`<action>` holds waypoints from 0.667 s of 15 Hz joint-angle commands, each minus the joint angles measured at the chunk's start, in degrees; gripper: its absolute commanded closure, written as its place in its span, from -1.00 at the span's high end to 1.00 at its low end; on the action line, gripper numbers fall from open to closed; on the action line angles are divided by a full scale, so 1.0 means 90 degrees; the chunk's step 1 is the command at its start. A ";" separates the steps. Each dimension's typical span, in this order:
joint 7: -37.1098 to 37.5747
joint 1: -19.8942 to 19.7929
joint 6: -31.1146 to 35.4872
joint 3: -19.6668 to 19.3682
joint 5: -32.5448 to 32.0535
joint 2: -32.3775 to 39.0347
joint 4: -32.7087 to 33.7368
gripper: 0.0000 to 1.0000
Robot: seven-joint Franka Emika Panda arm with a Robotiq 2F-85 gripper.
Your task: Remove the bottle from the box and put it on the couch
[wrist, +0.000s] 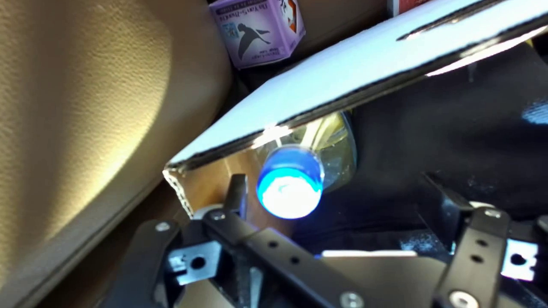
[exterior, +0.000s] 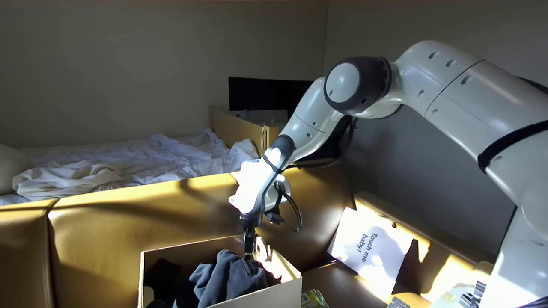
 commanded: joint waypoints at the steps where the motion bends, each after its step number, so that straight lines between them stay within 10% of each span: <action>1: -0.0034 -0.0347 0.0048 0.0352 0.0013 0.0114 -0.0105 0.47; 10: -0.0190 -0.1065 -0.0437 0.0846 0.0280 -0.0210 -0.0341 -0.71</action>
